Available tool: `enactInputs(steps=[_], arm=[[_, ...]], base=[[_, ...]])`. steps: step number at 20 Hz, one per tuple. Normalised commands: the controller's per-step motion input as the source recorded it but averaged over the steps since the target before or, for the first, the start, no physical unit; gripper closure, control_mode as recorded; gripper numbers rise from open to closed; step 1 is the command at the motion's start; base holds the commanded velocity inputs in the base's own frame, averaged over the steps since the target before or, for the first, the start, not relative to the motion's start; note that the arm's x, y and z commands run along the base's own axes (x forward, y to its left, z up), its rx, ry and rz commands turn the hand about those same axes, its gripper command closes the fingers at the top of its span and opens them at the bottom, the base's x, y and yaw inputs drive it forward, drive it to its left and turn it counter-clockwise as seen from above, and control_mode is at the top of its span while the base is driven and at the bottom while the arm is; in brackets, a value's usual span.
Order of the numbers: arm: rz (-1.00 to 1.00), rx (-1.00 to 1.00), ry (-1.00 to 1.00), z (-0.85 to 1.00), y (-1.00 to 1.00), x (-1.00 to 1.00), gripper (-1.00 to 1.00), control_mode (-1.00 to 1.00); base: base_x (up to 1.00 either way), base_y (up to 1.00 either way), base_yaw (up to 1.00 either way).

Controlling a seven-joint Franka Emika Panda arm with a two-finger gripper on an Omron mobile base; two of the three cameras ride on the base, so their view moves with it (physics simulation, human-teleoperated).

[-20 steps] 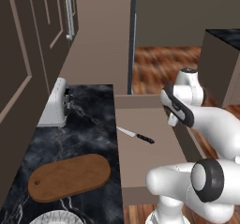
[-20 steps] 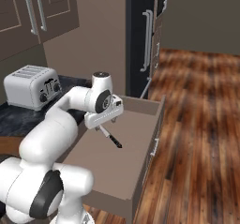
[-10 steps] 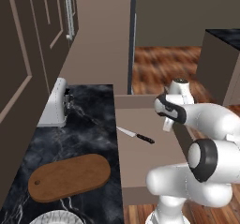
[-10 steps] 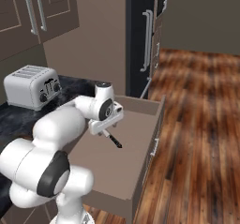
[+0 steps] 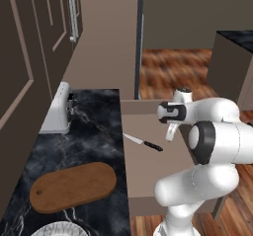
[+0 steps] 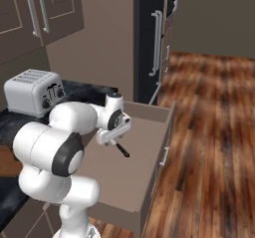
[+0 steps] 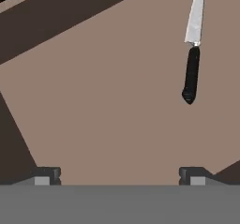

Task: Pick up the knife from the drawer and place it on the cutting board. Then place the meat from the plate to the cutting board.

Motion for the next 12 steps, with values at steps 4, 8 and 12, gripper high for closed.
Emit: enactInputs(steps=[4,8,12], arm=[[0.0,0.03,0.04,-0.16,0.35,0.02,-1.0,-1.0],[0.0,0.0,0.04,-0.09,0.28,0.0,-1.0,-1.0],[0.0,0.0,0.0,-0.08,0.0,0.02,-1.0,-1.0]], base=[[0.0,0.0,0.0],[0.0,0.0,0.0],[0.0,0.0,0.0]])
